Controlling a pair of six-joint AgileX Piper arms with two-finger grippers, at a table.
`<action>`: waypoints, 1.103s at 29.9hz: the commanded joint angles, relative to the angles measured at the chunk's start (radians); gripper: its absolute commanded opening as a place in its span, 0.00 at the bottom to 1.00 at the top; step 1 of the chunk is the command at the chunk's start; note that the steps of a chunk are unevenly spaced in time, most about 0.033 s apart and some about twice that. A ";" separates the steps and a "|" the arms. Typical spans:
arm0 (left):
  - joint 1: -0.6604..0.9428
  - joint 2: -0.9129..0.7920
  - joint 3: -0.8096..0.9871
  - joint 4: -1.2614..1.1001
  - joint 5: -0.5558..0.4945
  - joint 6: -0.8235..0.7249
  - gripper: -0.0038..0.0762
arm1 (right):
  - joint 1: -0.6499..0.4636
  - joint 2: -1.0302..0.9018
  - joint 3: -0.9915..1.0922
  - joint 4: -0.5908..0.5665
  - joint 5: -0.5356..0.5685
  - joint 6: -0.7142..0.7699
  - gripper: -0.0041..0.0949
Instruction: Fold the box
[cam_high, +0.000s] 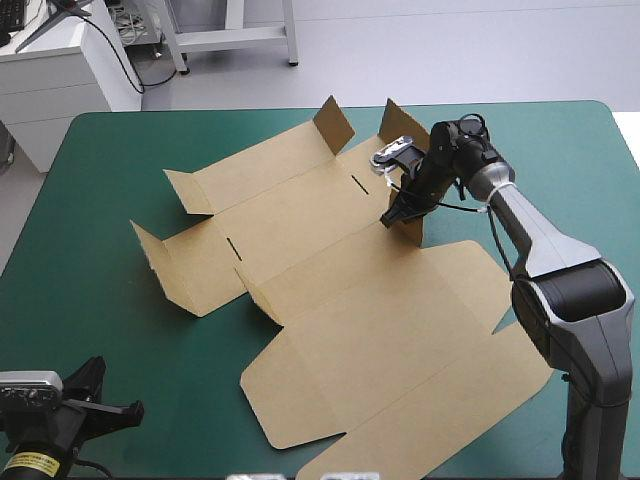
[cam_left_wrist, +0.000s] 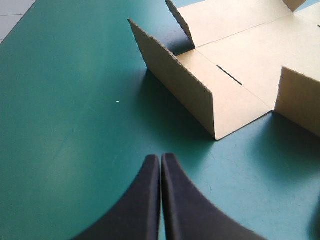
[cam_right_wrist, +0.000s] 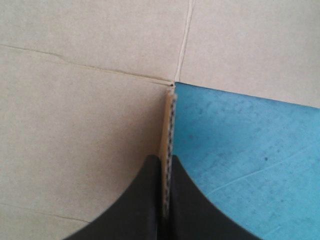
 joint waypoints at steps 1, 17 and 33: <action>0.002 0.012 -0.022 0.000 -0.075 0.001 0.04 | -0.002 -0.059 -0.033 -0.005 -0.001 -0.107 0.03; 0.002 0.012 -0.022 0.000 -0.075 0.001 0.04 | 0.135 -0.052 -0.187 0.021 -0.034 -0.687 0.02; 0.002 0.012 -0.022 0.000 -0.075 0.001 0.04 | 0.218 0.032 -0.187 0.132 -0.216 -0.682 0.08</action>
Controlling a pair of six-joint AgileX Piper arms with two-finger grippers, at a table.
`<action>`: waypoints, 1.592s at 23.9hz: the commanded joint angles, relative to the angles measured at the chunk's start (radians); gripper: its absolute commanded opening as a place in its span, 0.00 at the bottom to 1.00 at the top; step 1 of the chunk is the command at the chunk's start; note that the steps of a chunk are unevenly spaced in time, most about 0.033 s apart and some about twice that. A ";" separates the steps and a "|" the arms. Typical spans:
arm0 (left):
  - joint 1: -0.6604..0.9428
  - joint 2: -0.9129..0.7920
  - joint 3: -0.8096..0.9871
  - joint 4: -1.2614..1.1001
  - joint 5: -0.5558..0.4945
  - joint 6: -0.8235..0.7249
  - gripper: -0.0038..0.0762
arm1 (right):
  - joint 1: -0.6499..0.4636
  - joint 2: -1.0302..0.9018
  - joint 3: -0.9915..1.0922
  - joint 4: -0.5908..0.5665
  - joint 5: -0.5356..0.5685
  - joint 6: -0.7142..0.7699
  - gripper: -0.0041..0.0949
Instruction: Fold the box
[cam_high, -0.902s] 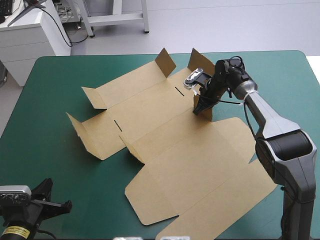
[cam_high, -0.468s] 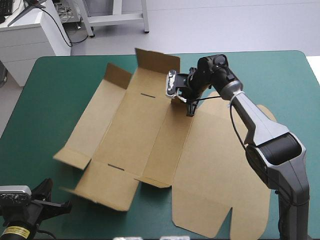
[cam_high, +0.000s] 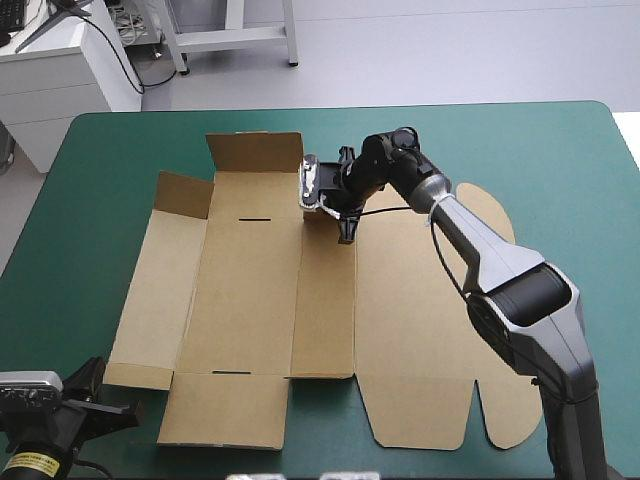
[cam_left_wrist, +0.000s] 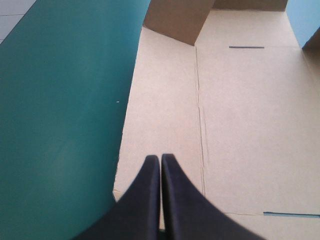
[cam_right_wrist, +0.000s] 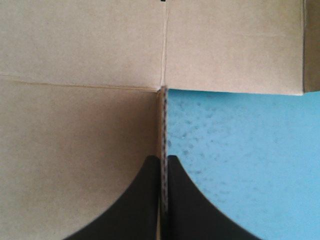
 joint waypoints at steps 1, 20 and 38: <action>0.002 0.012 -0.022 0.000 -0.075 -0.001 0.04 | 0.004 -0.054 -0.035 0.040 -0.055 0.016 0.11; 0.002 0.012 -0.022 0.000 -0.075 -0.001 0.04 | 0.000 -0.109 -0.285 -0.224 0.124 0.852 0.66; 0.002 0.012 -0.022 0.005 -0.075 -0.003 0.86 | -0.069 -0.413 0.189 -0.359 0.115 1.218 0.02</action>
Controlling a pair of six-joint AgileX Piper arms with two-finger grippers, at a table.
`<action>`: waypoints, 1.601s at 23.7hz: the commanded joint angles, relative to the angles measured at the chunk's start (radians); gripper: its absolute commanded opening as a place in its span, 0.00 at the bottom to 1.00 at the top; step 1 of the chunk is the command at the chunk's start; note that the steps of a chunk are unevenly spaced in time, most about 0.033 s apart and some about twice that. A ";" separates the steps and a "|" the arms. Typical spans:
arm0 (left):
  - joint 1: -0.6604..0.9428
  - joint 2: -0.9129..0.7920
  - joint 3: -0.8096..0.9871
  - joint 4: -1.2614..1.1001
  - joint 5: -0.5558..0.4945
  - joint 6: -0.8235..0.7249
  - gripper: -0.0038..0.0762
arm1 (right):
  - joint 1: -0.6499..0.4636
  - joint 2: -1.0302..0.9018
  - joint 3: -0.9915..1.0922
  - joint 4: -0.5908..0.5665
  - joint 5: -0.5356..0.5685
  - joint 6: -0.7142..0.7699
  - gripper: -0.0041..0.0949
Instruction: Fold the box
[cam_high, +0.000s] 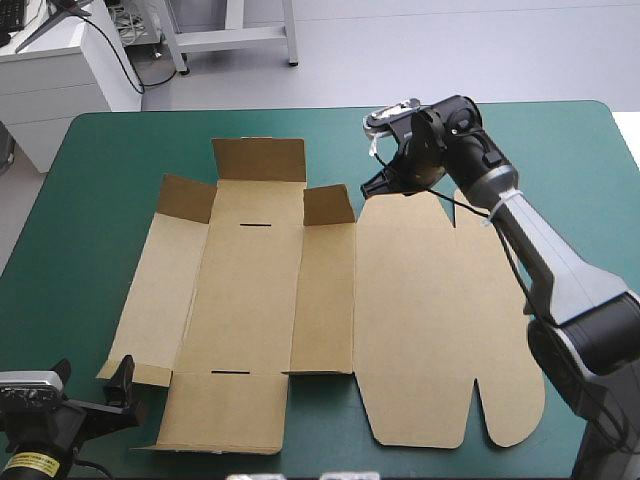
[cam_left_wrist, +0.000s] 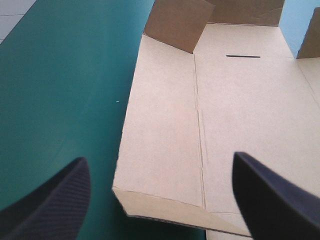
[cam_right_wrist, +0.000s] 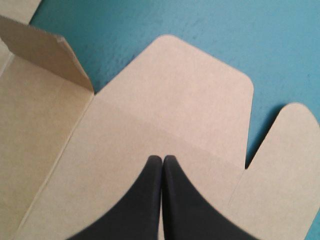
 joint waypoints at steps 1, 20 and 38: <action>0.002 0.012 -0.022 0.001 -0.075 -0.003 0.86 | -0.006 -0.174 0.166 -0.002 -0.138 0.020 0.02; 0.002 0.796 -0.707 0.008 0.259 0.185 0.86 | -0.006 -1.015 1.022 0.000 -0.353 0.087 0.02; 0.599 1.323 -0.720 -0.631 0.440 0.535 0.86 | -0.006 -1.401 1.194 0.094 -0.295 0.073 0.02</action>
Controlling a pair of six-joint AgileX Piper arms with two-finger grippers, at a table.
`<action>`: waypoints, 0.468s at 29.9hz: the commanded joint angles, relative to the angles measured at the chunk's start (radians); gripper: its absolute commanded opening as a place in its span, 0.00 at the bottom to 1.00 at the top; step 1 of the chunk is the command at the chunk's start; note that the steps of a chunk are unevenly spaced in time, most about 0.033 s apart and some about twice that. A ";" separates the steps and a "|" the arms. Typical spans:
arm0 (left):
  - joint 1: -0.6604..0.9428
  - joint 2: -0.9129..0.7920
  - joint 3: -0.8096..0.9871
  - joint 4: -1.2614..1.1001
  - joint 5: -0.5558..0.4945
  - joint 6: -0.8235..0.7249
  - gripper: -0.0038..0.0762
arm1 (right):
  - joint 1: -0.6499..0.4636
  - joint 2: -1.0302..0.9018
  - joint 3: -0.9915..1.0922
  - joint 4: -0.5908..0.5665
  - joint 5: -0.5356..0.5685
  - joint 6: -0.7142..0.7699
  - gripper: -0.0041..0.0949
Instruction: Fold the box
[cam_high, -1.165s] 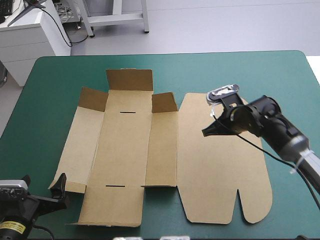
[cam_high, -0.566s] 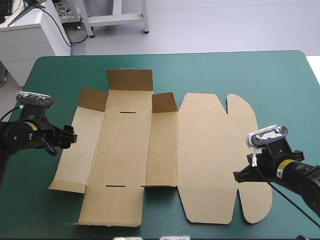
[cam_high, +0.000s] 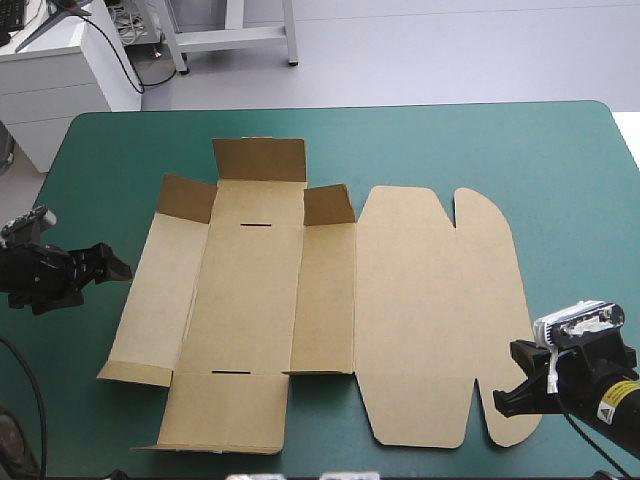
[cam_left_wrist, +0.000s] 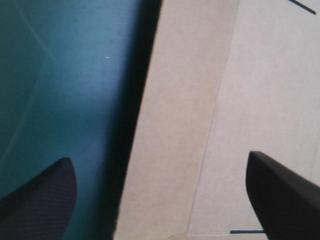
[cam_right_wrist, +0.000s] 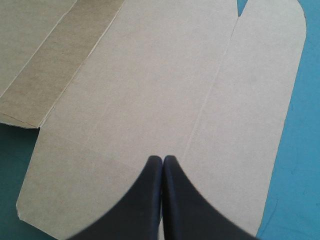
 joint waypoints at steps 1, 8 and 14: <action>0.019 0.033 -0.019 -0.070 0.007 0.054 0.86 | -0.004 -0.014 -0.027 0.002 -0.050 -0.026 0.02; -0.001 0.083 0.002 -0.135 0.053 0.197 0.86 | -0.004 -0.070 0.030 0.005 -0.056 -0.045 0.02; -0.049 0.083 0.093 -0.133 0.019 0.220 0.86 | -0.004 -0.126 0.099 0.009 -0.059 -0.062 0.02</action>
